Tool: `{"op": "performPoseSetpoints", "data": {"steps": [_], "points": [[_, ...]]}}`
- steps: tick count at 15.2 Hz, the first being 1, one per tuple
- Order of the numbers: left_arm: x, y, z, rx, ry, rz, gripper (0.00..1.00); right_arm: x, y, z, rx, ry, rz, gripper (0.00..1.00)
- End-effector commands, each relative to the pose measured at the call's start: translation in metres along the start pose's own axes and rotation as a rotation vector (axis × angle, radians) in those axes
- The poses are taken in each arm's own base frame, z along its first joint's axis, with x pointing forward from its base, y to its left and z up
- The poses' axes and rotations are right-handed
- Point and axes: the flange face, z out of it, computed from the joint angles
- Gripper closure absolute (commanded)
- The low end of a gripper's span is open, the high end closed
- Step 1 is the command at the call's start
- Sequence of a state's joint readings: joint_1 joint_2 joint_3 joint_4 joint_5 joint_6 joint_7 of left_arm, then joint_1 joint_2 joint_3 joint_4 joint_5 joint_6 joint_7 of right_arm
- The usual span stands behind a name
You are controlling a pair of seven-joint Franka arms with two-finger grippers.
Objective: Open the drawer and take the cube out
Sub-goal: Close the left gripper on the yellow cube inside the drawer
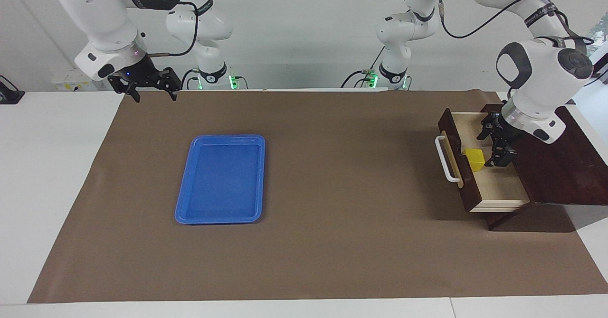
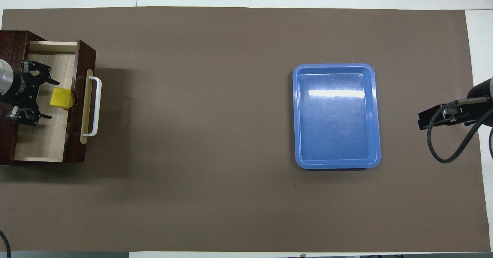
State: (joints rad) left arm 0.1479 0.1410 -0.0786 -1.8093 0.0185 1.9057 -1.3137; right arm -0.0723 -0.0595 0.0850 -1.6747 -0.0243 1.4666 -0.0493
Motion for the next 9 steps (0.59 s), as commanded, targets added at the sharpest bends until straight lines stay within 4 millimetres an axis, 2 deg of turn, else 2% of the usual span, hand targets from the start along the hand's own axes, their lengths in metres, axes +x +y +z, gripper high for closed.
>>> {"op": "performPoseSetpoints", "data": {"steps": [1, 4, 6, 8, 9], "points": [[-0.002, -0.006, 0.006, -0.014, 0.003, 0.009, 0.0, -0.005, 0.0, -0.003, -0.004, 0.009, -0.026, 0.0], [-0.005, -0.007, 0.01, -0.01, 0.003, 0.009, 0.02, -0.005, -0.004, -0.003, -0.006, 0.01, -0.034, 0.0], [-0.006, -0.007, 0.01, -0.012, 0.003, 0.01, 0.15, -0.004, -0.008, -0.004, -0.005, 0.011, -0.038, 0.0], [-0.007, -0.006, 0.01, -0.012, 0.003, 0.013, 0.33, -0.005, -0.014, -0.003, -0.005, 0.006, -0.048, 0.0], [-0.009, -0.006, 0.01, -0.01, 0.003, 0.016, 0.48, -0.005, -0.014, -0.003, -0.004, 0.006, -0.048, 0.0]]}}
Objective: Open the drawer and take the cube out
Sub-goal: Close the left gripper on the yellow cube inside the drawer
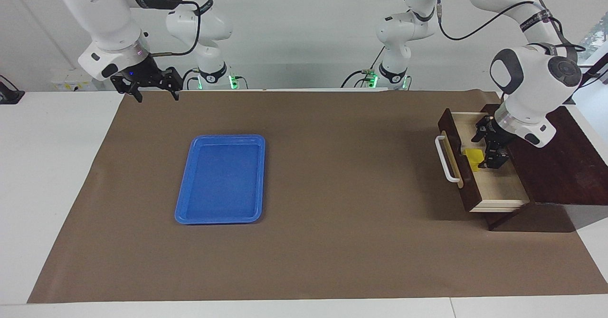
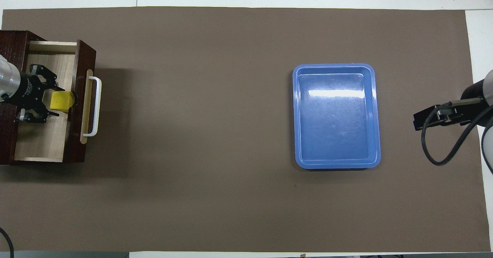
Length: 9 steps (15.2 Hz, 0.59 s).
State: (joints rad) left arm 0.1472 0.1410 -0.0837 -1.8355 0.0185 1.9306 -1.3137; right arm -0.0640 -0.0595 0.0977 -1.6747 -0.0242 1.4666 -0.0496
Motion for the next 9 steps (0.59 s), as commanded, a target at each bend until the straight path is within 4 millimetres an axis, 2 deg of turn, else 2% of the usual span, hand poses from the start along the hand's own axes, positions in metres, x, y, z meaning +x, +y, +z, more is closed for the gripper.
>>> {"op": "performPoseSetpoints", "data": {"steps": [1, 2, 3, 5, 7, 9], "points": [[-0.005, -0.004, -0.001, -0.013, 0.004, 0.01, 0.67, -0.006, -0.003, -0.004, 0.0, 0.008, -0.027, 0.0], [-0.005, -0.003, -0.004, -0.016, 0.006, 0.012, 0.91, -0.005, -0.004, -0.003, 0.003, 0.008, -0.027, 0.0], [-0.005, 0.0, -0.009, -0.02, 0.007, 0.013, 1.0, -0.004, -0.005, -0.003, 0.015, 0.011, -0.029, 0.0], [-0.007, 0.007, -0.025, -0.03, 0.008, 0.011, 1.0, -0.004, -0.006, -0.004, 0.035, 0.014, -0.021, 0.0], [-0.006, 0.018, -0.049, -0.018, -0.006, 0.007, 1.0, -0.002, -0.009, -0.004, 0.047, 0.031, 0.056, 0.0], [-0.019, 0.032, -0.073, 0.022, -0.02, 0.013, 1.0, -0.002, -0.015, -0.001, 0.096, 0.025, 0.156, 0.0]]}}
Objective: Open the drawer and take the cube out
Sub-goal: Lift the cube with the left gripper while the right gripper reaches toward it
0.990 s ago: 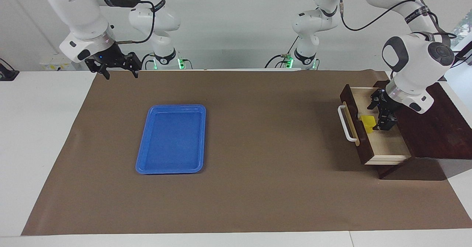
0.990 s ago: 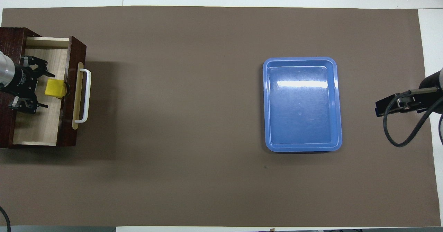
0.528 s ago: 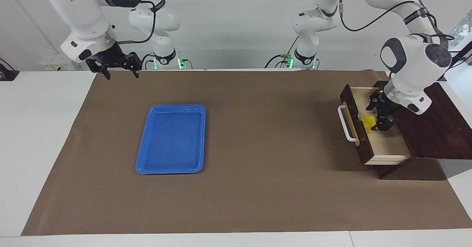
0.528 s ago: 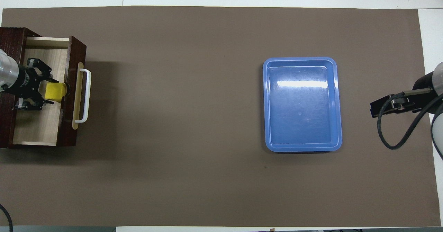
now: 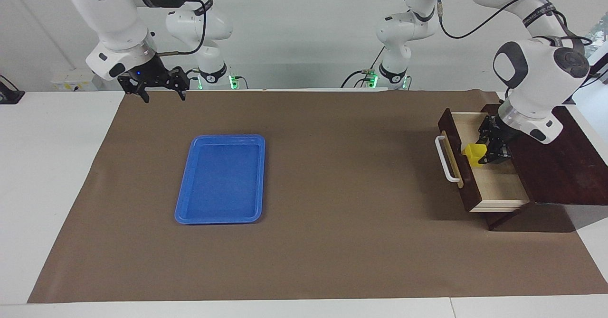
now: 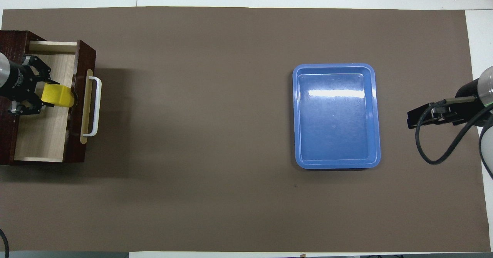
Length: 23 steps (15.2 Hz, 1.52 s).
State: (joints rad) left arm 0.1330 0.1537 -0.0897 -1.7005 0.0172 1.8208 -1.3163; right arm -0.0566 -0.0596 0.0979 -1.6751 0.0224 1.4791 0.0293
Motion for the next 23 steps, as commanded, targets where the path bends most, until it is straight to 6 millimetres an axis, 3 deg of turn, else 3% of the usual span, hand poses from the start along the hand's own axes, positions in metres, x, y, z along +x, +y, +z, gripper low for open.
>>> {"op": "performPoseSetpoints", "data": {"steps": [1, 3, 6, 9, 12, 16, 20, 23], "points": [[-0.019, 0.027, -0.033, 0.055, -0.02, -0.022, 1.0, -0.004, -0.009, 0.003, 0.081, 0.004, 0.139, 0.0], [-0.049, 0.039, -0.042, 0.074, -0.014, -0.059, 1.0, -0.003, -0.019, 0.008, 0.125, -0.012, 0.246, 0.0], [-0.117, 0.048, -0.042, 0.071, 0.012, -0.132, 1.0, -0.001, -0.059, 0.024, 0.168, -0.041, 0.44, 0.0], [-0.189, 0.049, -0.041, 0.064, 0.019, -0.212, 1.0, 0.02, -0.108, 0.05, 0.267, -0.125, 0.718, 0.0], [-0.246, 0.046, -0.042, 0.04, 0.002, -0.251, 1.0, 0.045, -0.163, 0.078, 0.386, -0.224, 1.018, 0.0], [-0.281, 0.043, -0.035, 0.024, -0.002, -0.271, 1.0, 0.065, -0.231, 0.11, 0.559, -0.356, 1.236, 0.0], [-0.288, 0.046, -0.032, -0.003, -0.034, -0.306, 1.0, 0.071, -0.269, 0.13, 0.664, -0.491, 1.301, 0.0], [-0.292, 0.045, -0.03, -0.002, -0.033, -0.3, 1.0, 0.098, -0.308, 0.153, 0.642, -0.528, 1.301, 0.0]]}}
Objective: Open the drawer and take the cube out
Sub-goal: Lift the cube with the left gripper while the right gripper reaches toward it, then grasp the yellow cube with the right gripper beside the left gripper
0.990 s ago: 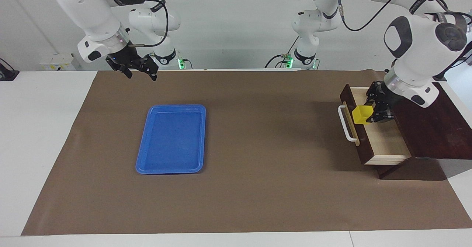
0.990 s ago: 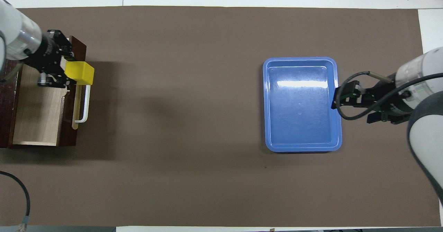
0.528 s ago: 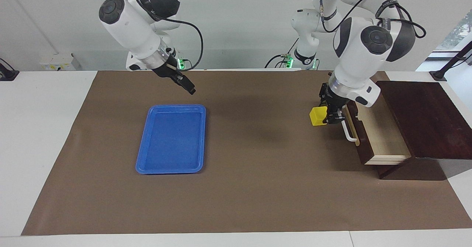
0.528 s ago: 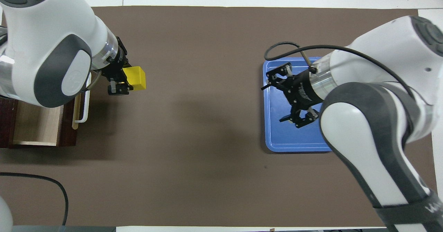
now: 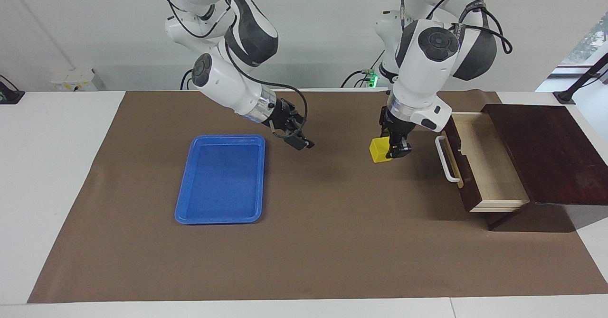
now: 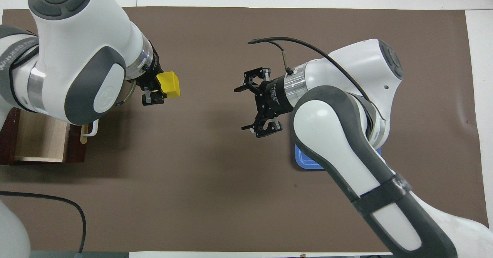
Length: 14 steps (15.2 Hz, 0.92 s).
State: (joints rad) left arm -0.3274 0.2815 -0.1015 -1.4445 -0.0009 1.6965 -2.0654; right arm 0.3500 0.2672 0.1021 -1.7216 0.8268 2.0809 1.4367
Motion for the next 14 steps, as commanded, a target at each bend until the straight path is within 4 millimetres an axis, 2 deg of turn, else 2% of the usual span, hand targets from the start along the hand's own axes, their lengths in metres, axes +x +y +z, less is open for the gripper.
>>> {"op": "performPoseSetpoints", "data": {"steps": [1, 4, 5, 6, 7, 9, 14], "points": [[-0.004, -0.001, 0.002, -0.002, -0.016, -0.016, 1.0, -0.007, -0.036, 0.033, -0.007, -0.027, 0.058, 0.0], [-0.012, -0.005, 0.002, -0.001, -0.016, -0.007, 1.0, -0.018, -0.043, 0.07, -0.042, -0.024, 0.076, 0.0], [-0.014, -0.006, 0.002, -0.002, -0.017, -0.014, 1.0, -0.02, -0.051, 0.072, -0.044, -0.026, 0.074, 0.0], [-0.014, -0.007, 0.001, -0.004, -0.017, -0.017, 1.0, -0.03, -0.055, 0.076, -0.057, -0.004, 0.037, 0.0], [-0.016, -0.008, 0.002, -0.002, -0.016, -0.016, 1.0, -0.041, -0.05, 0.088, -0.087, 0.024, 0.004, 0.0], [-0.02, -0.011, 0.004, -0.001, -0.015, -0.013, 1.0, -0.045, -0.051, 0.087, -0.107, 0.033, -0.006, 0.0], [-0.02, -0.011, 0.005, -0.003, -0.018, -0.022, 1.0, -0.055, -0.069, 0.07, -0.076, 0.011, 0.038, 0.0]]}}
